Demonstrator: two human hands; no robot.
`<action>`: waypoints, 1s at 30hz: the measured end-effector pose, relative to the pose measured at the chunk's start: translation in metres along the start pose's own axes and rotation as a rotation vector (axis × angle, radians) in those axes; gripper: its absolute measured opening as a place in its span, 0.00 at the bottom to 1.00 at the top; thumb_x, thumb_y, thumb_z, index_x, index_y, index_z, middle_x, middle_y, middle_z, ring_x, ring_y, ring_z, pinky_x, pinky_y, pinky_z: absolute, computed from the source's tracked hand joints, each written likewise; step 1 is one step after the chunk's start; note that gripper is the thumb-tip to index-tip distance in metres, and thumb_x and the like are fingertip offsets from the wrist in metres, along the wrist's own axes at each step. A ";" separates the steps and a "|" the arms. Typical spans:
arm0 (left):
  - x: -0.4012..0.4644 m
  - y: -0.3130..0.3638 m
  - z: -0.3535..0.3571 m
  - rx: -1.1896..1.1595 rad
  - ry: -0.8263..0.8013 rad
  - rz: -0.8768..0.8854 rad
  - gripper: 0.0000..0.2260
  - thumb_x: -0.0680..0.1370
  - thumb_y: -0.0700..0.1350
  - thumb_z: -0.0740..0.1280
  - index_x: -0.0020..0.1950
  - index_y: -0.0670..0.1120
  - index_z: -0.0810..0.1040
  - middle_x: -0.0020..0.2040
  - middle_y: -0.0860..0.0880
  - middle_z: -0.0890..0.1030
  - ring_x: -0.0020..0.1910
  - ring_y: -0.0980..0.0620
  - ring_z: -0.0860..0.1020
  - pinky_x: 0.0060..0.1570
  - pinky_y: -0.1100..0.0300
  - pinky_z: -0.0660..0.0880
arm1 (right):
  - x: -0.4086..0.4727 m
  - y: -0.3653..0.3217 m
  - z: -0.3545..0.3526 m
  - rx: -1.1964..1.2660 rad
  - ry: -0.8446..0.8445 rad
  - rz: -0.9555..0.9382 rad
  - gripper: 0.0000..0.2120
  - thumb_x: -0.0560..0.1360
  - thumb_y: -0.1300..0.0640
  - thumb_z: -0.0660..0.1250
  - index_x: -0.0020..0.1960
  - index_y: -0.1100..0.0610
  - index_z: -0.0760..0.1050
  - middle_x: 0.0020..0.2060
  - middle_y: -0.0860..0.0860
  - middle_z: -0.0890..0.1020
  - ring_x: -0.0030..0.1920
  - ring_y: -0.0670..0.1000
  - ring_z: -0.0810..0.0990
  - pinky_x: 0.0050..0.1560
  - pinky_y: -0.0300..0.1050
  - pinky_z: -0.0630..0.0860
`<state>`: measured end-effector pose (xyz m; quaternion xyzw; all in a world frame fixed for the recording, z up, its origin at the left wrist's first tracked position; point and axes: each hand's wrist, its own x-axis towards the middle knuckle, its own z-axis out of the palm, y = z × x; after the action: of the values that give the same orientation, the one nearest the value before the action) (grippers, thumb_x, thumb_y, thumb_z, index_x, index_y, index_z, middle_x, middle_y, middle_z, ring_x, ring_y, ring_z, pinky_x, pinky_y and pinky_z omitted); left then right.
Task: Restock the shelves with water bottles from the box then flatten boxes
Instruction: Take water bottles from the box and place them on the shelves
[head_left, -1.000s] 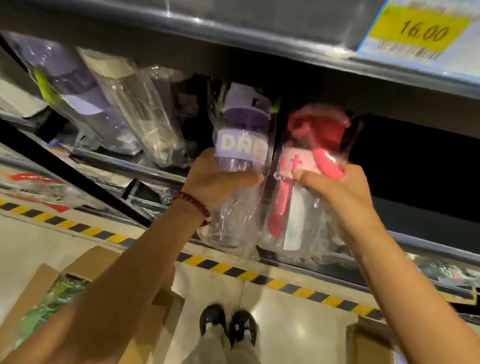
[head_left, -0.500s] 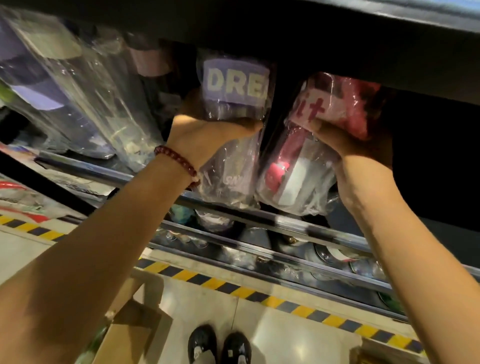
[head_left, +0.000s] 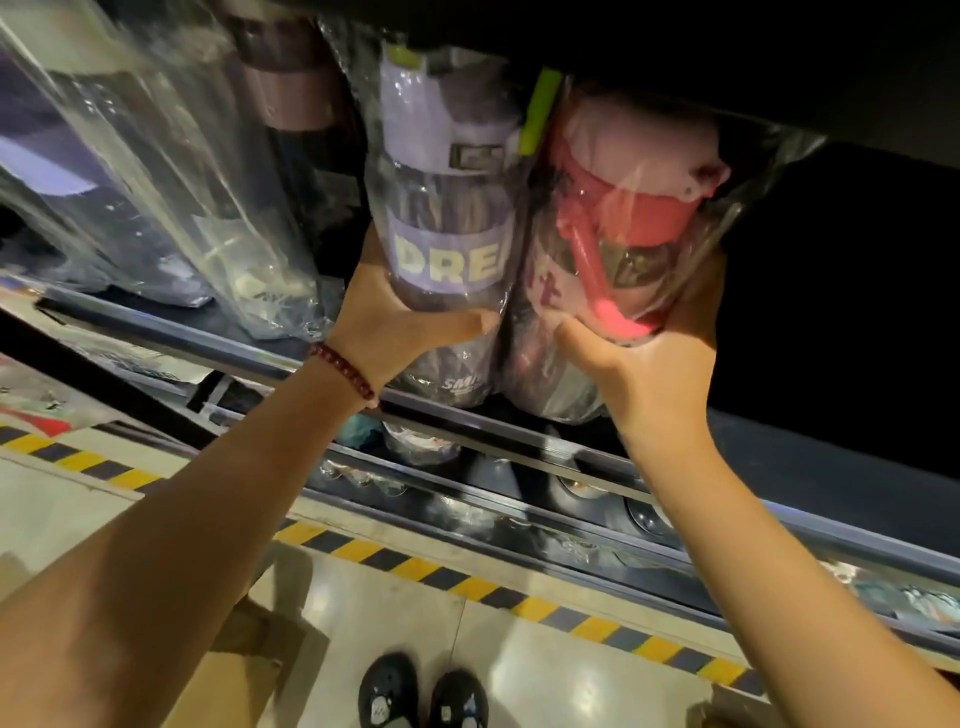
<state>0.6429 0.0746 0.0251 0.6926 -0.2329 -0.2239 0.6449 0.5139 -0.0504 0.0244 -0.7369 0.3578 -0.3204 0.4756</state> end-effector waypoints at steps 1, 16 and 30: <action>-0.001 -0.001 -0.002 -0.028 -0.014 0.012 0.28 0.60 0.31 0.77 0.51 0.52 0.69 0.48 0.49 0.81 0.42 0.59 0.83 0.43 0.64 0.79 | -0.002 -0.004 -0.003 -0.021 0.005 -0.003 0.45 0.50 0.29 0.69 0.57 0.60 0.78 0.47 0.47 0.83 0.47 0.41 0.80 0.50 0.37 0.76; -0.012 -0.022 -0.007 0.319 0.040 0.057 0.36 0.58 0.46 0.82 0.61 0.45 0.70 0.49 0.53 0.80 0.48 0.61 0.79 0.48 0.71 0.75 | -0.026 0.014 -0.014 -0.067 -0.185 0.011 0.19 0.61 0.56 0.82 0.42 0.58 0.73 0.37 0.57 0.77 0.41 0.48 0.76 0.37 0.39 0.72; 0.045 -0.027 -0.016 0.198 0.166 0.026 0.35 0.61 0.36 0.80 0.64 0.41 0.68 0.53 0.51 0.77 0.53 0.54 0.78 0.57 0.62 0.76 | 0.017 0.018 0.027 0.106 -0.173 0.304 0.10 0.75 0.56 0.69 0.55 0.56 0.77 0.46 0.43 0.77 0.46 0.40 0.72 0.37 0.20 0.65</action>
<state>0.6893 0.0611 -0.0007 0.7659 -0.2085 -0.1335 0.5934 0.5410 -0.0567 0.0005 -0.6731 0.4055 -0.1987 0.5856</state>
